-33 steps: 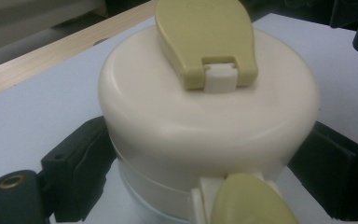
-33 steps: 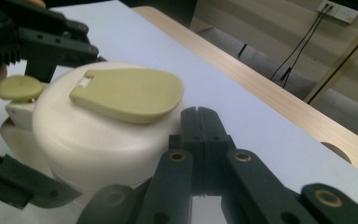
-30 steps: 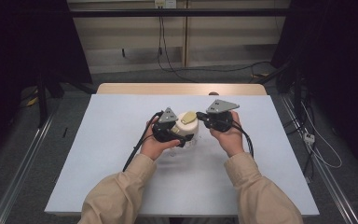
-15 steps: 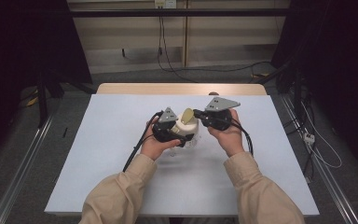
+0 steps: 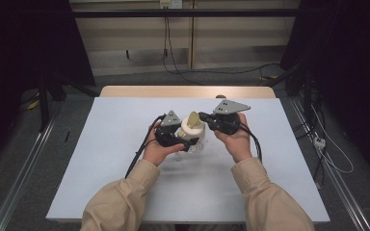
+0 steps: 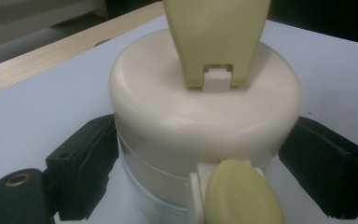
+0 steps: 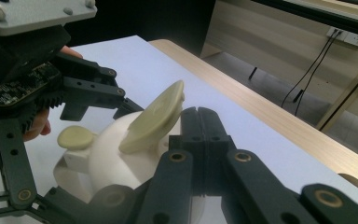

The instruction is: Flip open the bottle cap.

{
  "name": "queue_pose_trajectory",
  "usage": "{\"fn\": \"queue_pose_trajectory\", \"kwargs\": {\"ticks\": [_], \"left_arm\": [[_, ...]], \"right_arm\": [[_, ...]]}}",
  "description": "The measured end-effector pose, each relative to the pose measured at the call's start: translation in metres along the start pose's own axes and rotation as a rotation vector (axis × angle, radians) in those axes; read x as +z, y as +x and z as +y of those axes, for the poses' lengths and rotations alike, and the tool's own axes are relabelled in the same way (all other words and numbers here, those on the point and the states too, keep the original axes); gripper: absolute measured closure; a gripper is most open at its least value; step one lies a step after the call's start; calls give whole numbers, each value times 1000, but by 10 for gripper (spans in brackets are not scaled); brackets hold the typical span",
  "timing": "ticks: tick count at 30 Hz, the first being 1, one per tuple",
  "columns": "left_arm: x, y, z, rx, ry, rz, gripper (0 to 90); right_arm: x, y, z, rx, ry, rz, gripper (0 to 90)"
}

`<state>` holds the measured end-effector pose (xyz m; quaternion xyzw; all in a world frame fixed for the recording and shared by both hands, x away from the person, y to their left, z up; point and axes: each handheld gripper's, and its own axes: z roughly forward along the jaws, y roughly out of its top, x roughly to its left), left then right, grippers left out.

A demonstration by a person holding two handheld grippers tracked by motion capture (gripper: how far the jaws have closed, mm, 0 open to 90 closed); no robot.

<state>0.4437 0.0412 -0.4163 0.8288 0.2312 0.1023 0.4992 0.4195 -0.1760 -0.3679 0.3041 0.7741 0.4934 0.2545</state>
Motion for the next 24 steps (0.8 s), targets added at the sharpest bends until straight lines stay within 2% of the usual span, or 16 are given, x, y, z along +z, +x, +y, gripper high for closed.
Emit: {"fn": "queue_pose_trajectory", "kwargs": {"ticks": [6, 12, 24], "left_arm": [[-5, 0, 0, 3, -7, -3, 145], [-4, 0, -1, 2, 0, 0, 143], [-5, 0, -2, 0, -1, 1, 148]], "right_arm": [[1, 4, 1, -4, -1, 1, 900], [1, 3, -1, 7, 3, -6, 900], [1, 5, 0, 24, -12, 10, 900]]}}
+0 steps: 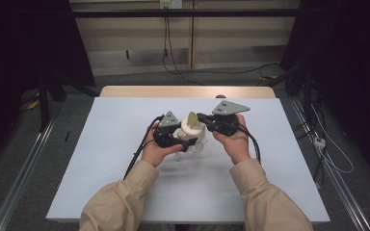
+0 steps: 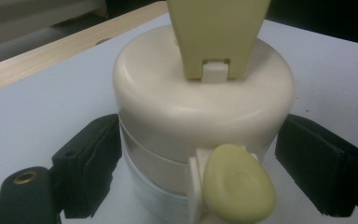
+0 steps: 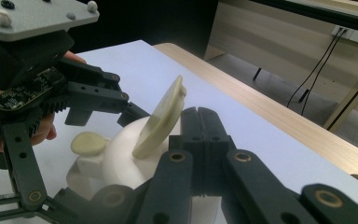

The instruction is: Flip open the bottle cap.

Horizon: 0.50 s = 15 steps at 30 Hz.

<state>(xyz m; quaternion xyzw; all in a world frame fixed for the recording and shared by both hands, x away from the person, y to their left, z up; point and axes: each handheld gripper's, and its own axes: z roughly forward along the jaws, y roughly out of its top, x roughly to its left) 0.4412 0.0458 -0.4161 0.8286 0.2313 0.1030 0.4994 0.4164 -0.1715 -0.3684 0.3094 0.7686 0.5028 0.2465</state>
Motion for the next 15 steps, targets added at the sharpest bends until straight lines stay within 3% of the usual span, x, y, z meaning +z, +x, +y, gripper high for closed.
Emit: {"fn": "queue_pose_trajectory", "kwargs": {"ticks": [15], "left_arm": [[-8, 0, -2, -9, -5, -10, 140]], "right_arm": [[0, 4, 3, 6, -4, 11, 900]]}}
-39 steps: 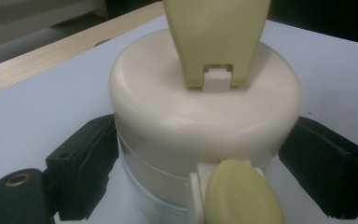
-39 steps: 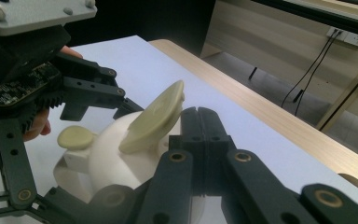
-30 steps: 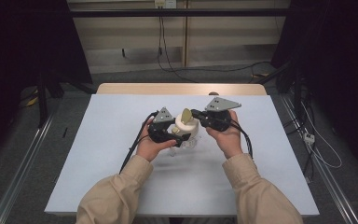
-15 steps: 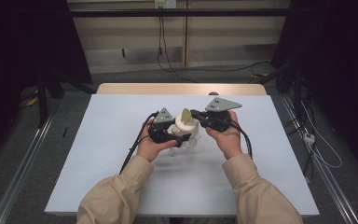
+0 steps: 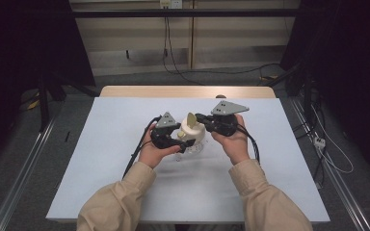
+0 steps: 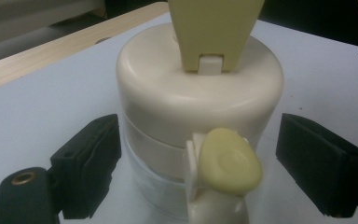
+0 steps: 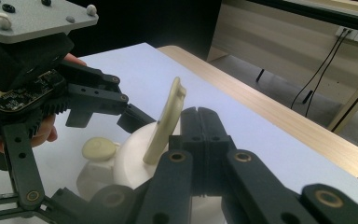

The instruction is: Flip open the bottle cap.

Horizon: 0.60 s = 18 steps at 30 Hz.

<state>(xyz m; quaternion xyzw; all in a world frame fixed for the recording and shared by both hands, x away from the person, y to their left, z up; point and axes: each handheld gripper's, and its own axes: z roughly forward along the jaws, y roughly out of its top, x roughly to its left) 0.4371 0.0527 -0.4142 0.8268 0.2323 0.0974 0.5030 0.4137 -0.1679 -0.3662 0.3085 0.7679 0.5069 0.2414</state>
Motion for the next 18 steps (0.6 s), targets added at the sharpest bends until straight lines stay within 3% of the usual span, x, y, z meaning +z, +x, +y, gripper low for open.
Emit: {"fn": "queue_pose_trajectory", "kwargs": {"ticks": [18], "left_arm": [[-16, -3, -1, 3, 5, -7, 94]], "right_arm": [[0, 13, 4, -10, -9, 32, 900]]}}
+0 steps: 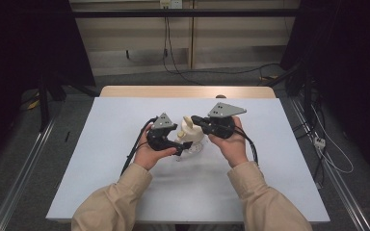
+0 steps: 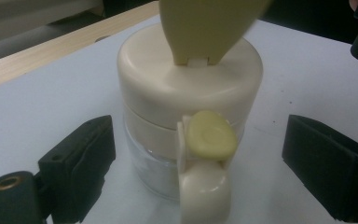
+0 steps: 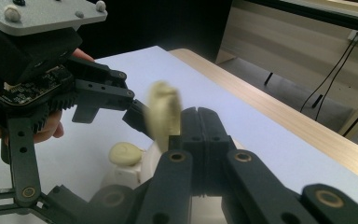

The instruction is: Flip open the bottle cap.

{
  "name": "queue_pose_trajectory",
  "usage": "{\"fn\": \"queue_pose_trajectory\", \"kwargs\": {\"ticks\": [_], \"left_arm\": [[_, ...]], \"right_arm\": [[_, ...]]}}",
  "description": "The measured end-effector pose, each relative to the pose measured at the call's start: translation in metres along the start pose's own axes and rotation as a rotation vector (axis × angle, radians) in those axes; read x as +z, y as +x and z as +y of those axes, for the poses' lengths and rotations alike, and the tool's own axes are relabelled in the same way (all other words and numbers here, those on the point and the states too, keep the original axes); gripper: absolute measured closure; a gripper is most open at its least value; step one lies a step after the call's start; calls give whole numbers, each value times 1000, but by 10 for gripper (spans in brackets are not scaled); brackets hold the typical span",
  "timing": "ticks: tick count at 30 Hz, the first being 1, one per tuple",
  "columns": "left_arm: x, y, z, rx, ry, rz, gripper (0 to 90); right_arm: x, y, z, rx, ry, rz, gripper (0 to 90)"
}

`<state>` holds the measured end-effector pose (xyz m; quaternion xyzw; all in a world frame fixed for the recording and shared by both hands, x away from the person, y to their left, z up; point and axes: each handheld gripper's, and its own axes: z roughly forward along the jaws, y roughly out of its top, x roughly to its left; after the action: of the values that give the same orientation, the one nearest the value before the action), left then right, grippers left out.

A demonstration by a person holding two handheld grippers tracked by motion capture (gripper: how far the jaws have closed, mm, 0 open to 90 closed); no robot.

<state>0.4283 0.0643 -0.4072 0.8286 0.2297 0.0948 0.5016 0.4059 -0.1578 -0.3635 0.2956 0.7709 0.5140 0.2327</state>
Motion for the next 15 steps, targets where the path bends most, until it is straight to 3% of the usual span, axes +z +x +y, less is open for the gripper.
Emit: {"fn": "queue_pose_trajectory", "kwargs": {"ticks": [7, 15], "left_arm": [[-6, -1, -2, -2, -5, 0, 89], [-16, 1, -2, -14, -14, 0, 84]], "right_arm": [[-2, 1, -1, 7, -7, 1, 891], [-8, 2, -5, 105, -29, -4, 608]]}}
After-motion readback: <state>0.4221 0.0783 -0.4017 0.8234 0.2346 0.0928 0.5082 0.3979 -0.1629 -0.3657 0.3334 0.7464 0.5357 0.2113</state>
